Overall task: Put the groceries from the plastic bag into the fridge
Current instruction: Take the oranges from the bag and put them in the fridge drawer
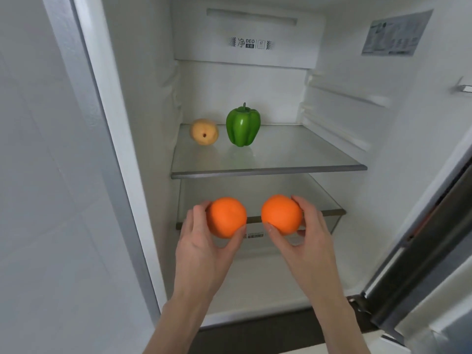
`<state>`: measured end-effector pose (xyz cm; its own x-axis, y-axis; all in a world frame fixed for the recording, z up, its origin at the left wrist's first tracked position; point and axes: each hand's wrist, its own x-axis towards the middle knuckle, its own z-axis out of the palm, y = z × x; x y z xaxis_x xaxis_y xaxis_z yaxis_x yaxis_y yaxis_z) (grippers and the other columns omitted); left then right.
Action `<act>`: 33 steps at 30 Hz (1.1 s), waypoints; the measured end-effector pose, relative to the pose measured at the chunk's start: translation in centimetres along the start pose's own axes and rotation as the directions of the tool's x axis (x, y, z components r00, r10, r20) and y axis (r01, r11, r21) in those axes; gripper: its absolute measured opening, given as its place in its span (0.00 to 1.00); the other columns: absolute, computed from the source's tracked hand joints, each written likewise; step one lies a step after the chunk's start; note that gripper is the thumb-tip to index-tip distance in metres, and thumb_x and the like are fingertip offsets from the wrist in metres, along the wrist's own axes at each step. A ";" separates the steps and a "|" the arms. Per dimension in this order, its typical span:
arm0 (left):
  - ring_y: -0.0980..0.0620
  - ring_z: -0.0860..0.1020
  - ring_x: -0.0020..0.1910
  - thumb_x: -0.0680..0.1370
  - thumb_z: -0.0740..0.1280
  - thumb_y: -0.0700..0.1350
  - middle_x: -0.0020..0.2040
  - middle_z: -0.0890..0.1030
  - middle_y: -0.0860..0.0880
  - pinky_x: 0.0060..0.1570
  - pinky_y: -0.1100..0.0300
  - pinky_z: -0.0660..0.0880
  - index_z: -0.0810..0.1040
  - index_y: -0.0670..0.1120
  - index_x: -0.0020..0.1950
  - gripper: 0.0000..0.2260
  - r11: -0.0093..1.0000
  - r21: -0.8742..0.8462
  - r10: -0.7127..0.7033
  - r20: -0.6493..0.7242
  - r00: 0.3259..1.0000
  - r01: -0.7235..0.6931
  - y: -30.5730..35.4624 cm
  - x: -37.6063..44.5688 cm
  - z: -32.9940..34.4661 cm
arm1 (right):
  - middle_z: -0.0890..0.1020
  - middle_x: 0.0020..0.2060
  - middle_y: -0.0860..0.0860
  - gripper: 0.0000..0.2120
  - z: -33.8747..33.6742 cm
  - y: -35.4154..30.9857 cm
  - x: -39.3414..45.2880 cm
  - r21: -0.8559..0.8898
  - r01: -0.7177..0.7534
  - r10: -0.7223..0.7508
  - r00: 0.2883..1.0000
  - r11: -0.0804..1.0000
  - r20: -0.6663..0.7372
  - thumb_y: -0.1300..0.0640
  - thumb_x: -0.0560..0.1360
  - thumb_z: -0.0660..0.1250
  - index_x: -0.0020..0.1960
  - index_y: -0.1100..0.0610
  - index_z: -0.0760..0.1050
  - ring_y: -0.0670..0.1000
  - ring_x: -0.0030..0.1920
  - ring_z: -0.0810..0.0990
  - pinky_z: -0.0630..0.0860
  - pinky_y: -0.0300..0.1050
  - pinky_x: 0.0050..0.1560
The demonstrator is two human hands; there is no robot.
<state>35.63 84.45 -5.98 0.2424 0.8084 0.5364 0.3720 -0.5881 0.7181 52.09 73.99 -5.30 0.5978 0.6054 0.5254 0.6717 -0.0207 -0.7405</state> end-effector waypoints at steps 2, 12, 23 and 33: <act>0.60 0.74 0.51 0.71 0.78 0.59 0.58 0.76 0.58 0.45 0.61 0.72 0.69 0.54 0.66 0.29 1.000 -0.007 -0.006 -0.004 1.000 0.006 -0.3 0.3 0.6 | 0.75 0.64 0.42 0.34 0.5 0.6 0.6 0.012 -0.020 0.020 1.000 1.000 0.013 0.45 0.71 0.79 0.72 0.43 0.68 0.43 0.58 0.77 0.75 0.35 0.53; 0.60 0.72 0.47 0.70 0.79 0.54 0.58 0.73 0.55 0.41 0.60 0.73 0.74 0.50 0.67 0.29 0.998 0.059 0.033 -0.050 0.998 -0.030 0.0 3.3 2.5 | 0.75 0.64 0.48 0.36 2.9 3.5 4.9 0.048 -0.047 0.045 0.998 0.998 0.031 0.51 0.69 0.81 0.72 0.49 0.69 0.49 0.59 0.77 0.72 0.33 0.52; 0.51 0.79 0.49 0.72 0.78 0.52 0.58 0.74 0.55 0.43 0.49 0.80 0.72 0.52 0.67 0.27 0.992 0.129 0.022 -0.084 0.996 -0.011 -1.5 5.2 4.3 | 0.72 0.65 0.47 0.37 5.3 5.6 8.3 0.008 0.051 -0.052 0.985 0.999 0.167 0.47 0.71 0.78 0.76 0.46 0.65 0.48 0.61 0.76 0.70 0.41 0.53; 0.51 0.78 0.48 0.72 0.77 0.56 0.60 0.69 0.55 0.42 0.58 0.73 0.71 0.54 0.68 0.28 0.985 0.173 0.001 -0.117 0.993 0.020 -2.0 5.2 5.2 | 0.72 0.64 0.45 0.37 5.4 6.4 8.7 0.065 0.075 -0.086 0.979 0.995 0.184 0.40 0.71 0.76 0.74 0.41 0.62 0.50 0.60 0.77 0.76 0.50 0.57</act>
<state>40.78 89.98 -6.96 0.1360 0.7995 0.5851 0.5258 -0.5587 0.6414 59.23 83.42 -7.76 0.4470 0.7411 0.5010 0.6849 0.0768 -0.7246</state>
